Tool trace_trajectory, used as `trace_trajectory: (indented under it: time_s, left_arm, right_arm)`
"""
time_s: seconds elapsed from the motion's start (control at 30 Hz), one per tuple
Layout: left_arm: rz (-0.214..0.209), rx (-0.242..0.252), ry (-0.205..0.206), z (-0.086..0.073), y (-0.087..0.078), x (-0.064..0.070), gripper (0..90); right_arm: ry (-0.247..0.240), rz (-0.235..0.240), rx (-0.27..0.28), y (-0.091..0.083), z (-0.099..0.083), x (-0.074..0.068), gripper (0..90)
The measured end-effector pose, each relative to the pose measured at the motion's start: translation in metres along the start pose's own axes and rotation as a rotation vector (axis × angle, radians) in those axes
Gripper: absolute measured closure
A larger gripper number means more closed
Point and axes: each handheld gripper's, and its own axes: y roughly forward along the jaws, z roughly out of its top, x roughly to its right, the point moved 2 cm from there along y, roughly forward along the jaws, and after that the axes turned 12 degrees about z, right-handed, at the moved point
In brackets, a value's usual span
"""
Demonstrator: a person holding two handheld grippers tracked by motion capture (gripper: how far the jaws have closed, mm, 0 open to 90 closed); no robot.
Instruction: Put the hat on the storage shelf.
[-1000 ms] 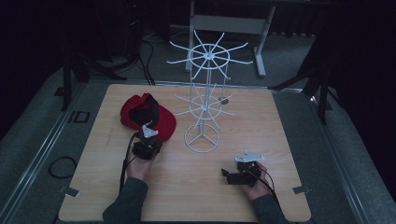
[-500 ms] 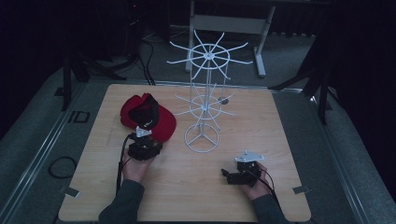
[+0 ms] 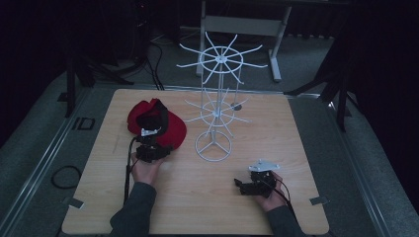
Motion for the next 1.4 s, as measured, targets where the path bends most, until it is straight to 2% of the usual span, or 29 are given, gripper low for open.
trace_trajectory:
  time_s: [0.1, 0.2, 0.4, 0.5, 0.57, 0.67, 0.73, 0.93, 1.0, 1.03, 1.1, 1.17, 1.23, 1.27, 1.4]
  left_arm:
    - [0.000, 0.003, -0.034, 0.002, 0.004, -0.001, 47.1]
    - [0.007, 0.002, -0.049, 0.003, 0.007, -0.002, 48.6]
    - [0.054, -0.015, -0.024, 0.000, 0.011, -0.003, 55.7]
    - [0.040, -0.007, -0.055, -0.002, 0.013, -0.009, 61.5]
    - [0.030, 0.001, -0.059, -0.004, 0.012, -0.011, 64.3]
    - [0.034, 0.023, -0.050, -0.004, 0.010, -0.011, 68.9]
    - [0.044, 0.050, -0.060, -0.005, 0.008, -0.011, 72.2]
    - [0.027, 0.076, -0.063, -0.007, 0.005, -0.013, 81.6]
    - [0.020, 0.082, -0.048, -0.008, 0.005, -0.013, 85.2]
    - [0.026, 0.095, -0.019, -0.009, 0.004, -0.011, 85.7]
    - [0.028, 0.107, -0.003, -0.011, 0.003, -0.010, 86.0]
    - [0.010, 0.121, -0.028, -0.014, 0.004, -0.013, 86.1]
    - [0.003, 0.126, -0.035, -0.015, 0.005, -0.014, 86.2]
    - [-0.004, 0.143, -0.042, -0.018, 0.004, -0.017, 86.2]
    - [0.002, 0.189, -0.031, -0.021, 0.002, -0.019, 86.4]
  right_arm:
    - [0.000, 0.000, 0.000, 0.000, 0.000, 0.000, 16.3]
    - [0.000, 0.000, 0.000, 0.000, 0.000, 0.000, 16.3]
    - [0.000, 0.000, 0.000, 0.000, 0.000, 0.000, 16.3]
    - [0.000, 0.000, 0.000, 0.000, 0.000, 0.000, 16.3]
    - [0.000, 0.000, 0.000, 0.000, 0.000, 0.000, 16.3]
    - [0.000, 0.000, 0.000, 0.000, 0.000, 0.000, 16.3]
    - [0.000, 0.000, 0.000, 0.000, 0.000, 0.000, 16.3]
    - [0.000, 0.000, 0.000, 0.000, 0.000, 0.000, 16.3]
    - [0.000, 0.000, 0.000, 0.000, 0.000, 0.000, 16.3]
    - [0.000, 0.000, 0.000, 0.000, 0.000, 0.000, 16.3]
    - [0.000, 0.000, 0.000, 0.000, 0.000, 0.000, 16.3]
    - [0.000, 0.000, 0.000, 0.000, 0.000, 0.000, 16.3]
    - [0.000, 0.000, 0.000, 0.000, 0.000, 0.000, 16.3]
    - [0.000, 0.000, 0.001, 0.000, 0.000, 0.000, 16.3]
    - [0.000, 0.000, 0.001, 0.000, 0.000, 0.000, 16.3]
